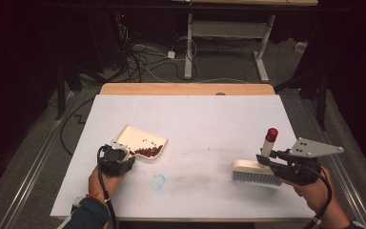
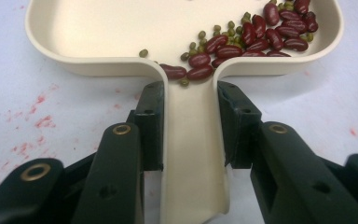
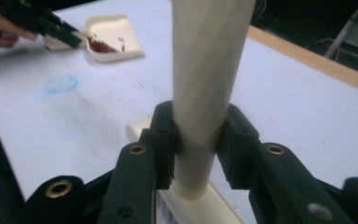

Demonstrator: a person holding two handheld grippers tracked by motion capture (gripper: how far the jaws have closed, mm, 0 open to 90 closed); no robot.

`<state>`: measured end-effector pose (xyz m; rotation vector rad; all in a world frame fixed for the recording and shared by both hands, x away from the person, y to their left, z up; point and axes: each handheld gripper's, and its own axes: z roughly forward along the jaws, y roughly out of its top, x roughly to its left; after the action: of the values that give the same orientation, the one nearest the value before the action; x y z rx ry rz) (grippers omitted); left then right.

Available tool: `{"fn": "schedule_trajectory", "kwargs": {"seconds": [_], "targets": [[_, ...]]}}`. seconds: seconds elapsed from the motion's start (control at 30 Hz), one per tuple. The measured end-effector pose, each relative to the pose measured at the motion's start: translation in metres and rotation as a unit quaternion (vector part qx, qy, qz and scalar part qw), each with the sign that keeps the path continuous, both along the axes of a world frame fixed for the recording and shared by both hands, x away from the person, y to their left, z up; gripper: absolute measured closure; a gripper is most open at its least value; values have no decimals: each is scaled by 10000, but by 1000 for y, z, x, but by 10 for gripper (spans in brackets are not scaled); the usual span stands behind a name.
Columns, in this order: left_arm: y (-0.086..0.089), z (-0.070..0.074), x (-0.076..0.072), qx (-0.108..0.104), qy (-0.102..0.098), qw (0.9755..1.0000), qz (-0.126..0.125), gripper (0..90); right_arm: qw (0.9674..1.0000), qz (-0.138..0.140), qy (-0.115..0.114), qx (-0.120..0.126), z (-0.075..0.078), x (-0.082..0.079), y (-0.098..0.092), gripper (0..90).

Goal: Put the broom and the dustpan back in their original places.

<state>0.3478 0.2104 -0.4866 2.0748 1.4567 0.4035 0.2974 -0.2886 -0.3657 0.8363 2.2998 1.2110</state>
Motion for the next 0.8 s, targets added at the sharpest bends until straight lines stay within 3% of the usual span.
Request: {"fn": "schedule_trajectory", "kwargs": {"seconds": [0.13,0.2,0.3,0.37,0.57,0.63,0.7,0.8], "targets": [[-9,-1,5,-94,-28,9997,216,613,9997,-100,206,-22,-11,23,2,698],[-14,-2,4,-102,4,9998,168,522,9995,-91,309,66,-12,35,1,691],[-21,-2,-1,-59,-26,10000,43,467,9989,-357,290,-21,-12,54,3,666],[-23,-2,-6,-161,19,9999,-13,445,9979,-591,271,-51,-15,67,5,644],[-25,1,-22,-272,-2,9989,-373,428,9909,-1269,328,-296,-30,107,17,561],[-25,5,-28,-120,-198,9982,-556,383,9885,-1431,312,-367,-35,117,20,544],[-23,10,-35,-62,-520,9962,-700,372,9869,-1540,286,-377,-38,123,23,523],[-14,19,-42,-219,-935,9894,-1091,353,9849,-1674,208,-380,-39,125,28,490]]}}
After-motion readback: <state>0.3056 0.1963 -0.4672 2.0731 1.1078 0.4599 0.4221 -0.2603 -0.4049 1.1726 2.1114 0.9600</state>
